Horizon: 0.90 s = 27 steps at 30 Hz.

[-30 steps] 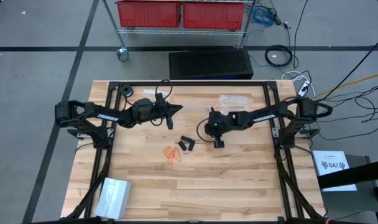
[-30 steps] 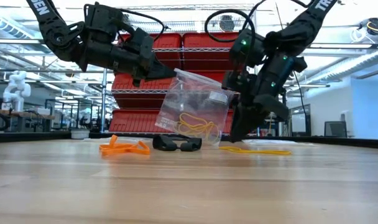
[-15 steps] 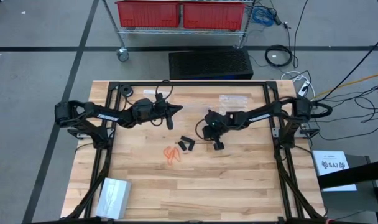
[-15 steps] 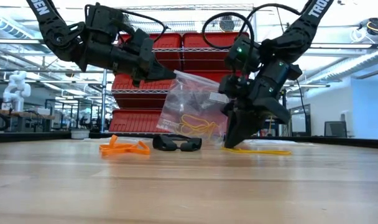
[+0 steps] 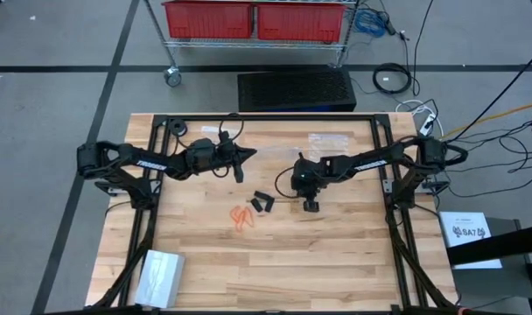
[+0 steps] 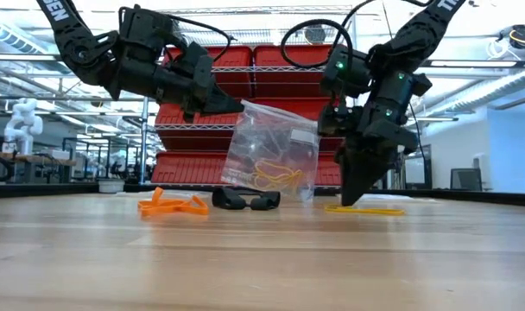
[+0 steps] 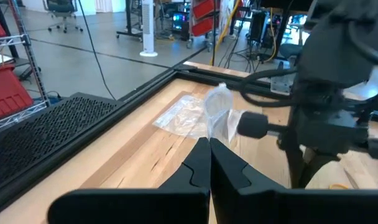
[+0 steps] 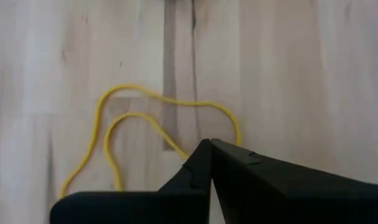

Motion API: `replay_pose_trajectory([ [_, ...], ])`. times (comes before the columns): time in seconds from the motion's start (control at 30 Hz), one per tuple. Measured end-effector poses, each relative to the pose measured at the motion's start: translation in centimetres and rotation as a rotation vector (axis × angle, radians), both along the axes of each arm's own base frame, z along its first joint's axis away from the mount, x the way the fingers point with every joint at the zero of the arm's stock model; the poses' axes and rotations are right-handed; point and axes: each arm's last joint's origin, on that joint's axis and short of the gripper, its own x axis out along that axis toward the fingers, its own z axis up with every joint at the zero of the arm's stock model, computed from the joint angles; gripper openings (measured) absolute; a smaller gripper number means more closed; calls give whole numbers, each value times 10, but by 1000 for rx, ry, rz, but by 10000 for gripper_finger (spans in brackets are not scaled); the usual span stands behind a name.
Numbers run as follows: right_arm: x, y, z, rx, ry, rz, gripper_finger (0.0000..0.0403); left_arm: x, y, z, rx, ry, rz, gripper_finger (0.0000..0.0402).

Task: Sort rubber bands
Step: Put the left yellow rubber band into the middle transparent zip bag

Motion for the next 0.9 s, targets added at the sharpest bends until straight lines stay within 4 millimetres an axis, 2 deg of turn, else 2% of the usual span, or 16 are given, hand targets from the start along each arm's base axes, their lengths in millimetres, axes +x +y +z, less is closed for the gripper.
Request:
replay_pose_trajectory([
  [0.6, -5, 55, -3, 135, 114, -99, 0, 0, 0, -1, -2, 8, 0, 0],
  [0.9, -6, 61, 2, 157, 111, -182, 6, 0, 0, -1, 5, 10, -7, 0],
])
